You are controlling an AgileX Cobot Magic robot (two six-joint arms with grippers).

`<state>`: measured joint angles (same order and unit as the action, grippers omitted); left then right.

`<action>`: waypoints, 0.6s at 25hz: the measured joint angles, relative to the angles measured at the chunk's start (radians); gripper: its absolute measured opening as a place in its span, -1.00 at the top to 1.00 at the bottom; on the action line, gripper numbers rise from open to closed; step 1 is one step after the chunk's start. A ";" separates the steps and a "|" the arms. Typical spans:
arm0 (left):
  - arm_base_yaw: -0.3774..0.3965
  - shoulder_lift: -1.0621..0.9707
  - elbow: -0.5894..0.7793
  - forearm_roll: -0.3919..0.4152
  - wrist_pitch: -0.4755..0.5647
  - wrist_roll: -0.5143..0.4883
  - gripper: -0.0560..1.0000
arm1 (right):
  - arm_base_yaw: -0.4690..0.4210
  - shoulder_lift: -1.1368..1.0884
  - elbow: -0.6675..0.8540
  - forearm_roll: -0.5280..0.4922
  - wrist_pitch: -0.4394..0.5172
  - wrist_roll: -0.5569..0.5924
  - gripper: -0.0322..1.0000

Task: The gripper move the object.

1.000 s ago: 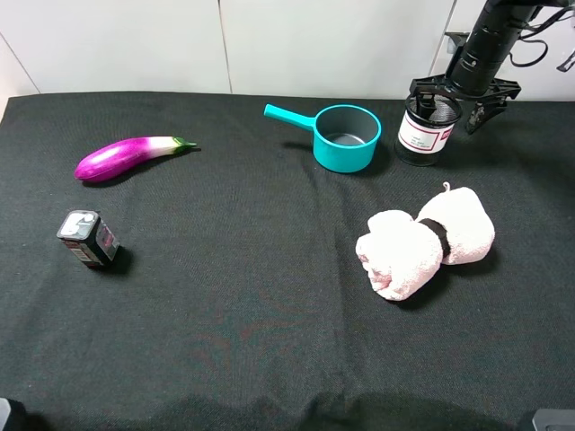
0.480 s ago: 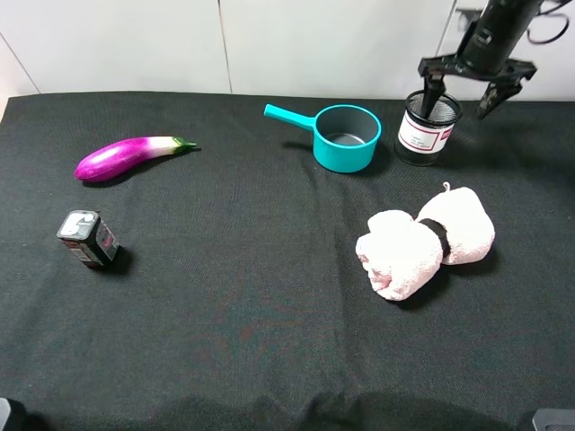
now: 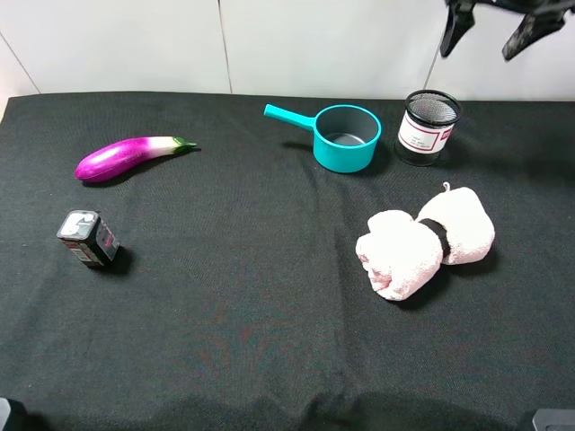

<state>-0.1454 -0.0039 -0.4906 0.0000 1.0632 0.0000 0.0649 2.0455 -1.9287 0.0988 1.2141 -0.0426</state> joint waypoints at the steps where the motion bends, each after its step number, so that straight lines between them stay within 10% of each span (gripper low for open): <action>1: 0.000 0.000 0.000 0.000 0.000 0.000 -0.92 | 0.000 -0.022 0.000 0.009 0.001 0.000 -0.32; 15: 0.000 0.000 0.000 0.000 0.000 0.000 -0.92 | 0.061 -0.357 0.173 -0.032 0.001 0.103 -0.32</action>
<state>-0.1454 -0.0039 -0.4906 0.0000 1.0632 0.0000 0.1264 1.6889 -1.7562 0.0666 1.2156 0.0601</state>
